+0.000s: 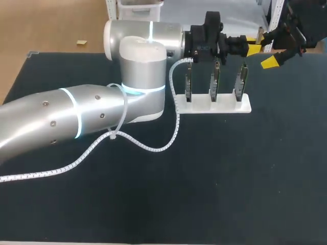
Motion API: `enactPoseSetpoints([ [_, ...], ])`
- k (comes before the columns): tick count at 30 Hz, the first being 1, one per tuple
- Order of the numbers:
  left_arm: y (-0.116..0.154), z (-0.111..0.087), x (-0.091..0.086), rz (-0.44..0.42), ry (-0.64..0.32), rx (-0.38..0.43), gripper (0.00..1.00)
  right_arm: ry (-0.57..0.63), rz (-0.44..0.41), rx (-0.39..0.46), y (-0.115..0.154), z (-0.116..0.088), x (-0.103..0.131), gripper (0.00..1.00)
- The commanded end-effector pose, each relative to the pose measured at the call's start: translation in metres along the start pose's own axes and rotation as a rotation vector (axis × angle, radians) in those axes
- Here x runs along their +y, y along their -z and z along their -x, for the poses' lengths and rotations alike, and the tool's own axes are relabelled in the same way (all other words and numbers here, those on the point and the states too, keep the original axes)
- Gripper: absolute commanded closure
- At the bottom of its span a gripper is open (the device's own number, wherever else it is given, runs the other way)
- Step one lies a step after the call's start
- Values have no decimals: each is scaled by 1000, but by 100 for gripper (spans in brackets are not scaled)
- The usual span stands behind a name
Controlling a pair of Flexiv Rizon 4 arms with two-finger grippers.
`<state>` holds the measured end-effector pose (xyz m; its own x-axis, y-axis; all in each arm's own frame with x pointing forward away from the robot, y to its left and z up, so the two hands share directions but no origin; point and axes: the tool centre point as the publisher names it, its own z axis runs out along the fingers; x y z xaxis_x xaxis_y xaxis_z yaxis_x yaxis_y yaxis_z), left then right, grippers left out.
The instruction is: Pick up the optical module with the left hand, and insert it into the network port with the right hand.
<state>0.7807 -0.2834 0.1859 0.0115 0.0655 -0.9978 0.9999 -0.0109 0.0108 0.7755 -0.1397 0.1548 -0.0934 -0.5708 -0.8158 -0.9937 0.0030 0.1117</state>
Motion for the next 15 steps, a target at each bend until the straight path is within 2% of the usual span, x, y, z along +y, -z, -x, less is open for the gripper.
enactPoseSetpoints([
  [1, 7, -2, -5, 11, 1, 12, 100, 0, -1, 1, -1, 0, 0, 0],
  [15, 18, -9, -8, 15, 7, 32, 100, 0, -1, 1, -1, 0, 0, 0],
])
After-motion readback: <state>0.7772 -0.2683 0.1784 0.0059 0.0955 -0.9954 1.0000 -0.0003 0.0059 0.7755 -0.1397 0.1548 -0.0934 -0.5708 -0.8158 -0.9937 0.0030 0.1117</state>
